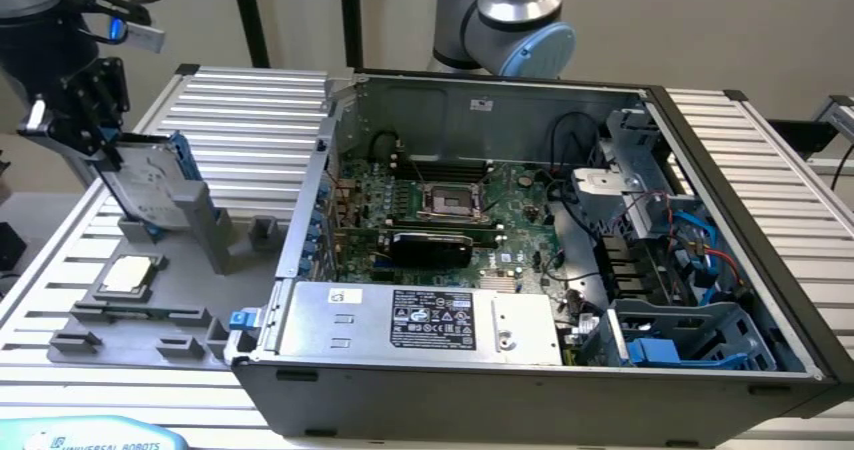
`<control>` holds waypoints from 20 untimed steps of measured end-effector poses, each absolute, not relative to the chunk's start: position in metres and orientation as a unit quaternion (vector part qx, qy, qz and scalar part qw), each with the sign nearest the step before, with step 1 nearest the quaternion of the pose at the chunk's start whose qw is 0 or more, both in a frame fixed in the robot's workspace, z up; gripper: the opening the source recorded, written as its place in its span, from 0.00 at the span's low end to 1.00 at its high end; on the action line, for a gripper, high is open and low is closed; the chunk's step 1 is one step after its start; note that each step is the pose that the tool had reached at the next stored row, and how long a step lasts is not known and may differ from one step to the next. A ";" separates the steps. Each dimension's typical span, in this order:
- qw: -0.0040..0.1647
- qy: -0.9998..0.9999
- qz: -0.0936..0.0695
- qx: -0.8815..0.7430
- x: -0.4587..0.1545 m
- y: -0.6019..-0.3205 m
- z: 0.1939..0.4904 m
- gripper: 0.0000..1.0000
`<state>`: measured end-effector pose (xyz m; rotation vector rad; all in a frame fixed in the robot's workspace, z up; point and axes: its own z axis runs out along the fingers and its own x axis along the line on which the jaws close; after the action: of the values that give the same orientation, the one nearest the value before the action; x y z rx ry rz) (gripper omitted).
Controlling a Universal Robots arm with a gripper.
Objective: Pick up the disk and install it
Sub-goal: 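Pick up the disk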
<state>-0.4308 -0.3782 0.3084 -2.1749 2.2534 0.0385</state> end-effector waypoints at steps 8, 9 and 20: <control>0.005 0.719 0.012 -0.694 -0.430 -0.378 0.344 0.33; 0.005 0.719 0.012 -0.694 -0.430 -0.378 0.348 0.33; 0.006 0.719 0.013 -0.695 -0.406 -0.378 0.398 0.33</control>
<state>-0.4062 -0.3782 0.3984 -2.1744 2.2515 0.0407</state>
